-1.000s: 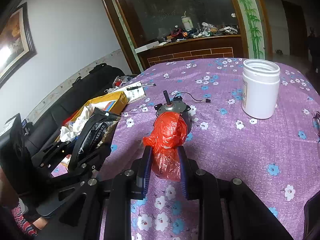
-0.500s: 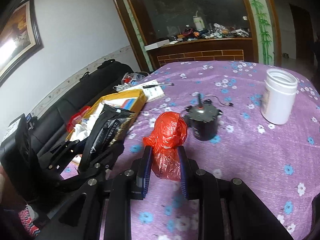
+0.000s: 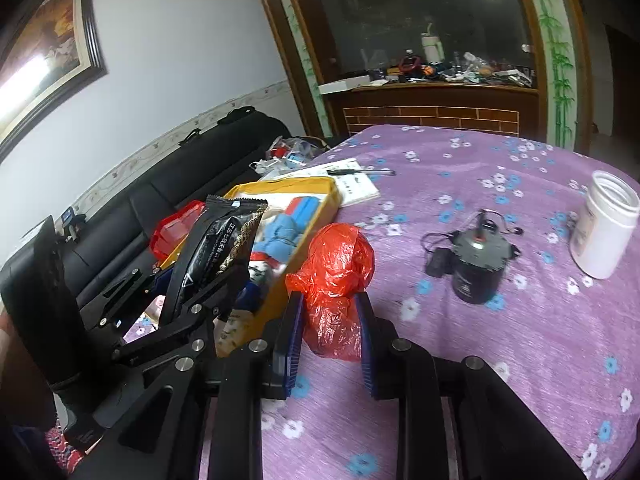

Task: Organize soft objects
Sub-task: 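Carry the black bag and red bag over the tray with both grippers, then lower the black bag and red bag into the tray and open both grippers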

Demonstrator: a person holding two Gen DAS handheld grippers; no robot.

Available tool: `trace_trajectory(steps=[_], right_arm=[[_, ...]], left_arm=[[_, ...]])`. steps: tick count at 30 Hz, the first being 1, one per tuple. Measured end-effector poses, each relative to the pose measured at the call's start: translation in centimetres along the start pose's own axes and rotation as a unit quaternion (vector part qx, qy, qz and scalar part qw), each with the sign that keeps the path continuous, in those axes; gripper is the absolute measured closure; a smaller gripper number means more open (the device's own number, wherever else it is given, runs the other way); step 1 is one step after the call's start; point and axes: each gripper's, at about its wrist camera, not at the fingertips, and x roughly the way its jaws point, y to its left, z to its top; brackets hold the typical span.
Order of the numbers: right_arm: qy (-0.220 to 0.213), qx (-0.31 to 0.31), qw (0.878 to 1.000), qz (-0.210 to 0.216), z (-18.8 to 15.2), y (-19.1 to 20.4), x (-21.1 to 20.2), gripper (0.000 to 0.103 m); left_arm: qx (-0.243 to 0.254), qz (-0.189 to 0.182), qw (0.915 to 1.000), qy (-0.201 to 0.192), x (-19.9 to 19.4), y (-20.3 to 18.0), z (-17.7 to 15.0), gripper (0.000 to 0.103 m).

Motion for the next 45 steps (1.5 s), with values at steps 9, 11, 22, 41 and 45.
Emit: trace_trajectory(steps=[9, 11, 22, 41, 45], right_arm=[[0.016, -0.026, 0.999, 0.010, 1.5, 3.6, 2.8, 0.078], [0.019, -0.030, 0.999, 0.011, 1.8, 4.3, 3.5, 0.078], [0.050, -0.026, 0.998, 0.021, 3.9, 7.2, 8.8, 0.078], [0.080, -0.010, 0.997, -0.007, 5.2, 9.2, 16.9, 0.068], [0.056, -0.013, 0.998, -0.010, 5.5, 8.9, 15.6, 0.026]], left_arm=[[-0.041, 0.018, 0.9990, 0.006, 0.7, 3.9, -0.6, 0.061], [-0.048, 0.023, 0.9986, 0.008, 0.9, 4.8, -0.8, 0.061], [-0.083, 0.054, 0.9944, 0.036, 2.4, 8.5, -2.1, 0.061], [-0.116, 0.065, 0.9882, 0.076, 4.2, 11.3, -3.0, 0.060], [-0.117, 0.064, 0.9880, 0.077, 4.2, 11.4, -2.9, 0.055]])
